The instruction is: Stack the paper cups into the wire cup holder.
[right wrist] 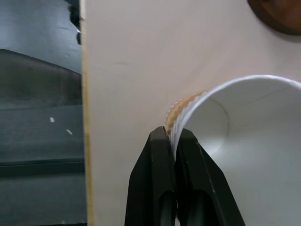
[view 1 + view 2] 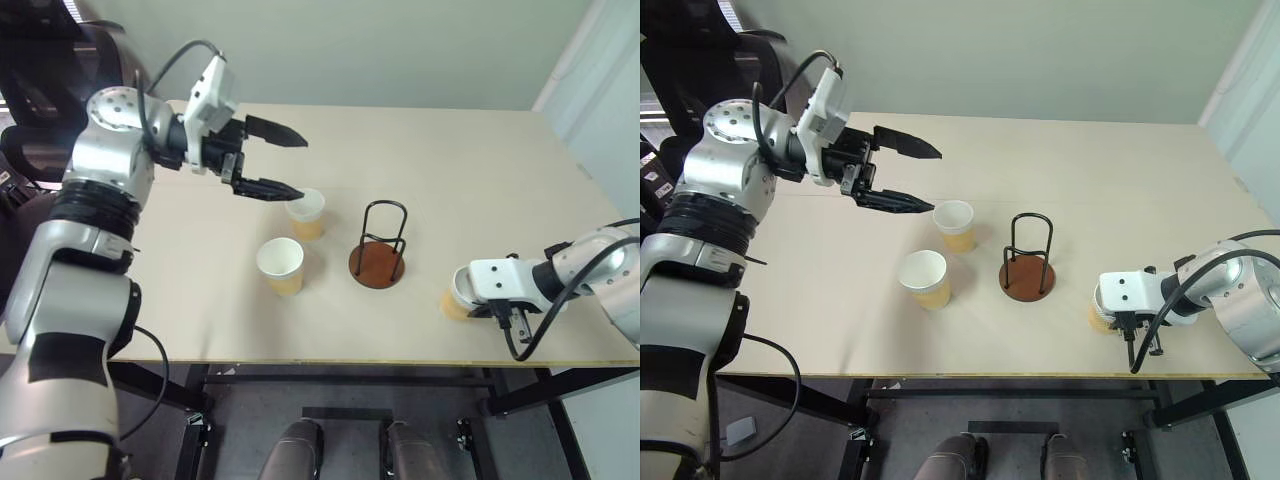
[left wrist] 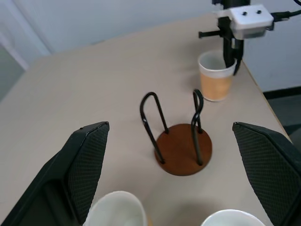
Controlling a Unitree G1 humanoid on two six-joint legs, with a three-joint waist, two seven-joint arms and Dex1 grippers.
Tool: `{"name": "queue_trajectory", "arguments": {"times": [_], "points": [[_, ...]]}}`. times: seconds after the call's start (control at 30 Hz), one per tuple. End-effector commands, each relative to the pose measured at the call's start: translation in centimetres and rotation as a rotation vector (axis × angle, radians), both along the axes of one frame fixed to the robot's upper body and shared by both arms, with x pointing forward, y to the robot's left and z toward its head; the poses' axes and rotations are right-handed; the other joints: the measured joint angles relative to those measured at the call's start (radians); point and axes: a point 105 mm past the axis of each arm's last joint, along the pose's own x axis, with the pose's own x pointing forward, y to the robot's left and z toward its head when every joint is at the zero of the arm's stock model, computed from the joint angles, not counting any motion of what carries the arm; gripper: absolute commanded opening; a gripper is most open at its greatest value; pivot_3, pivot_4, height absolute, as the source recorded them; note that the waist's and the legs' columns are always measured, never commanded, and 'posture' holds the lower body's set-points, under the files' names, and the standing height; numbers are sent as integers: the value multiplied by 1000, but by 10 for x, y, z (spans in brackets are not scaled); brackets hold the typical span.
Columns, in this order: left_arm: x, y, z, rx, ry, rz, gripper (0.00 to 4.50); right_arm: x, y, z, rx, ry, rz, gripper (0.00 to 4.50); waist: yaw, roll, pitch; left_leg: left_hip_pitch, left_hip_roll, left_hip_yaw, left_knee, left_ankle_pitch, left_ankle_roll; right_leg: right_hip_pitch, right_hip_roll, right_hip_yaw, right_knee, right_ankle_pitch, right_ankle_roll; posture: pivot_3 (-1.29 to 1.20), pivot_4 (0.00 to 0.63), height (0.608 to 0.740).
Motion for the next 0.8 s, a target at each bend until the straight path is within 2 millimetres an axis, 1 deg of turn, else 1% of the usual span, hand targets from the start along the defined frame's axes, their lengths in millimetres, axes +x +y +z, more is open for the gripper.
{"name": "queue_trajectory", "arguments": {"times": [0.03, 0.13, 0.17, 0.3, 0.47, 0.6, 0.8], "points": [[-8, 8, 3, 38, -9, -15, 4500, 2, 5, 38, 47, -76, 0, 25, -1, 0, 0, 0, 0, 0, 0, 0, 0, 0, 0, 0, 0, 0, 0, 0, 150, 740], [-10, 13, -1, 42, 33, -7, 4500, 10, 9, 62, 74, -127, -9, 25, -4, 0, 0, 1, 0, -1, -1, 0, 0, 0, 0, 0, 0, -1, -1, 0, 150, 740], [-11, 14, -4, 53, 41, -4, 4500, 12, 13, 74, 93, -153, -9, 25, -6, 0, 0, 0, 1, -1, -1, 0, 0, -1, 0, 0, 0, -1, -1, 0, 150, 740], [-13, 18, -13, 67, 63, 0, 4500, 20, 25, 108, 153, -238, 3, 25, -5, 0, 0, 0, 0, -1, -2, 0, -1, -2, 1, -1, 1, -1, -3, 0, 150, 740], [-14, 20, -14, 68, 69, 0, 4500, 25, 36, 136, 188, -306, 30, 25, -2, 0, 0, -1, 1, -4, -2, 0, -2, -3, 0, -2, 2, -3, -5, 0, 150, 740], [-14, 22, -13, 58, 65, 5, 4500, 28, 52, 150, 225, -335, 66, 25, -4, 0, 0, -1, 0, -3, -3, 0, -2, -4, 1, -2, 2, -3, -6, 0, 150, 740], [-8, 27, 0, 20, 25, 39, 4500, 31, 75, 147, 258, -317, 125, 25, -5, 0, 0, -1, 1, -3, -4, 0, -3, -6, 2, -3, 2, -4, -8, 0, 150, 740]]}}
